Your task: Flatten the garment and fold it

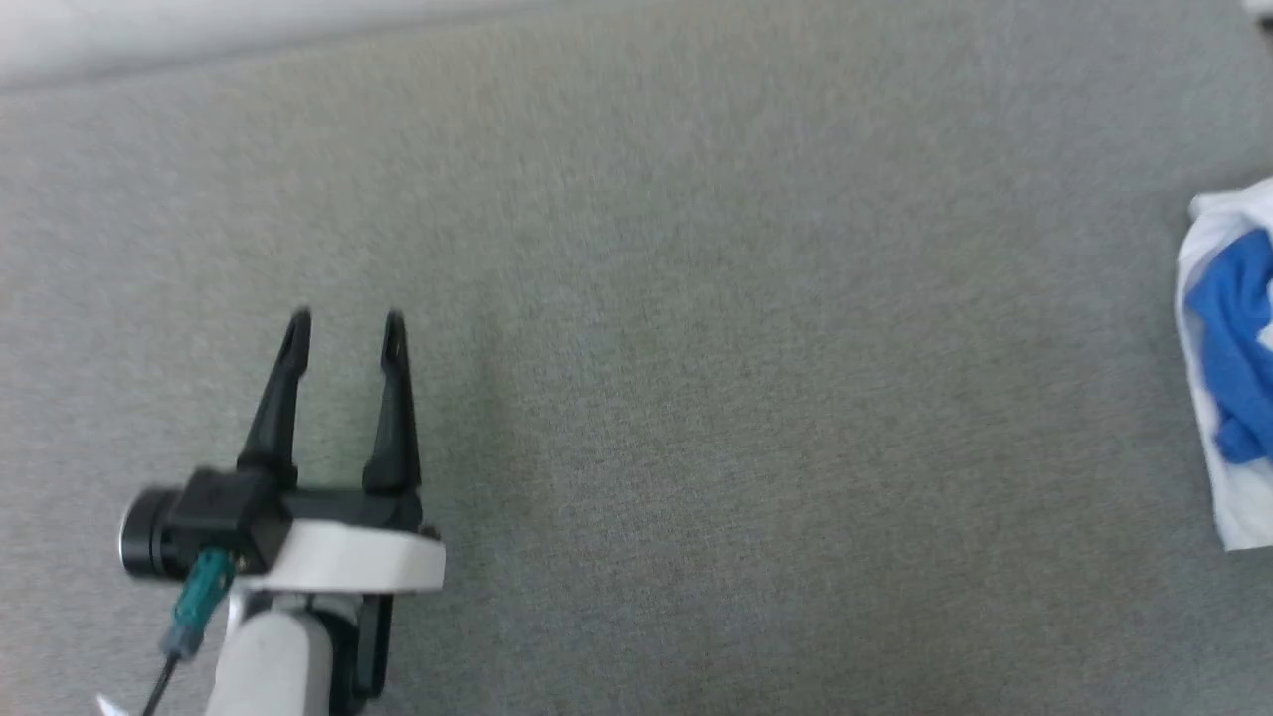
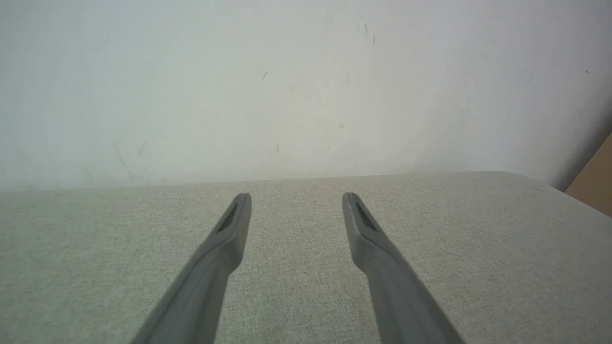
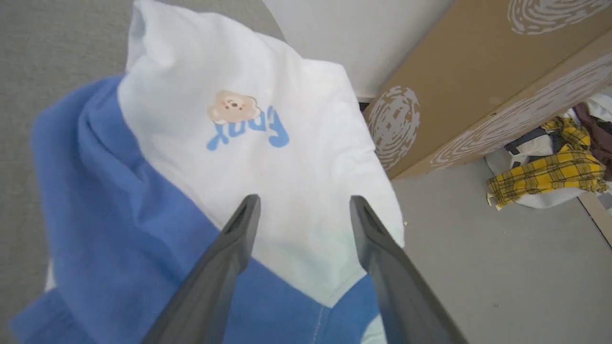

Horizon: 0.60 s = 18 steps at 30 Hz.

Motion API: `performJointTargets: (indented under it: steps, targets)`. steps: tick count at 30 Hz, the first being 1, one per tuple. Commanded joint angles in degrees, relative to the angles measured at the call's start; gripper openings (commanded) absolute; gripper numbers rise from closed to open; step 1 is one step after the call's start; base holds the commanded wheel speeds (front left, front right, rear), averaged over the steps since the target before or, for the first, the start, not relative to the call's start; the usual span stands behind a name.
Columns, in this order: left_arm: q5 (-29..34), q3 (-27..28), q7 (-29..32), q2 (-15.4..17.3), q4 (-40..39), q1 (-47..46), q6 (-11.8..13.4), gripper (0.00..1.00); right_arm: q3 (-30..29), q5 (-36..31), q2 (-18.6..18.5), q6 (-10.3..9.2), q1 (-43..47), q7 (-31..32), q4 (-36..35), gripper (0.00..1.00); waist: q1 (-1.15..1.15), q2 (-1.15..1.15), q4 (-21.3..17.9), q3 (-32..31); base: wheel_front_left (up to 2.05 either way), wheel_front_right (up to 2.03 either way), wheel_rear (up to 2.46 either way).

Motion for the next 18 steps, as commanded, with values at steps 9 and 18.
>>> performJointTargets:
  steps: [9,18]
  targets:
    - [-1.62,2.08,-0.27,-1.84,0.65,7.06,1.26,1.0,6.67,2.47,13.42,-0.11,14.16,2.01,-22.33,1.0,0.01,0.0,4.16,-13.08,0.0,0.0,0.0]
    - [-1.45,6.0,-0.27,-1.27,4.18,9.71,2.5,1.0,16.21,5.07,20.67,-0.11,17.48,5.27,-38.63,1.0,0.01,0.0,7.96,-15.77,0.0,0.0,0.0]
